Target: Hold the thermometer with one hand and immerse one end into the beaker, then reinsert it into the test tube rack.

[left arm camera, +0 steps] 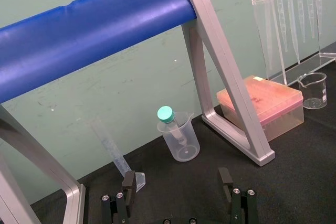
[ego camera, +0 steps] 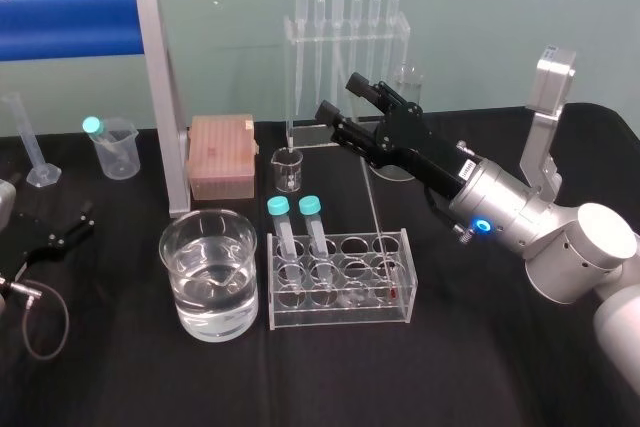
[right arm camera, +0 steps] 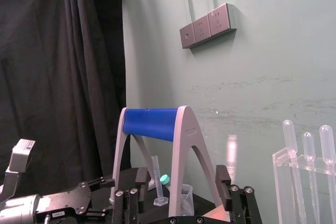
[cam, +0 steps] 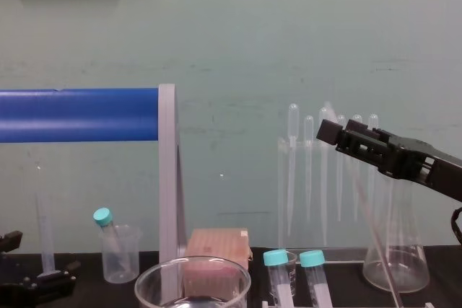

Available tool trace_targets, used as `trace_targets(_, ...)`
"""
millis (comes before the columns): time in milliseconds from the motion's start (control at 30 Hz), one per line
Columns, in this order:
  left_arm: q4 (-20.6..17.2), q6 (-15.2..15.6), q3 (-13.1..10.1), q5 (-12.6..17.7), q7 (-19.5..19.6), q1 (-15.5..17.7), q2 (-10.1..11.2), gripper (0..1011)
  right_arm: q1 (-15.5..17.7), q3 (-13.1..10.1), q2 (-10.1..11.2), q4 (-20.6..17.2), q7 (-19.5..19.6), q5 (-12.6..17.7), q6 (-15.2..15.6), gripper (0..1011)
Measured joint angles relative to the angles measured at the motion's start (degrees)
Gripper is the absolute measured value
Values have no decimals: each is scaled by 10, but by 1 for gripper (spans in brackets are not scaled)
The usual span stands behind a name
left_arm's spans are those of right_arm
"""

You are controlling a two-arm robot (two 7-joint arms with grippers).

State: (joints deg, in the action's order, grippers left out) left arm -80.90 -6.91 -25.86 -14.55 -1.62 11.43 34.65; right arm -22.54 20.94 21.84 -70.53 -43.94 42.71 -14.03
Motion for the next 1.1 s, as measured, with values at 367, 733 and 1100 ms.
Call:
trace_targets(367,0,0,0,0,0,0,0,1008,0,0,0,0,0,0,0,1003)
trace_targets(733,0,0,0,0,0,0,0,1008,3,-2,2,-11,10,-7,-8,1003)
trace_targets(1100,0,0,0,0,0,0,0,1008,87,-70,21,-144,220,-153,-65,1003)
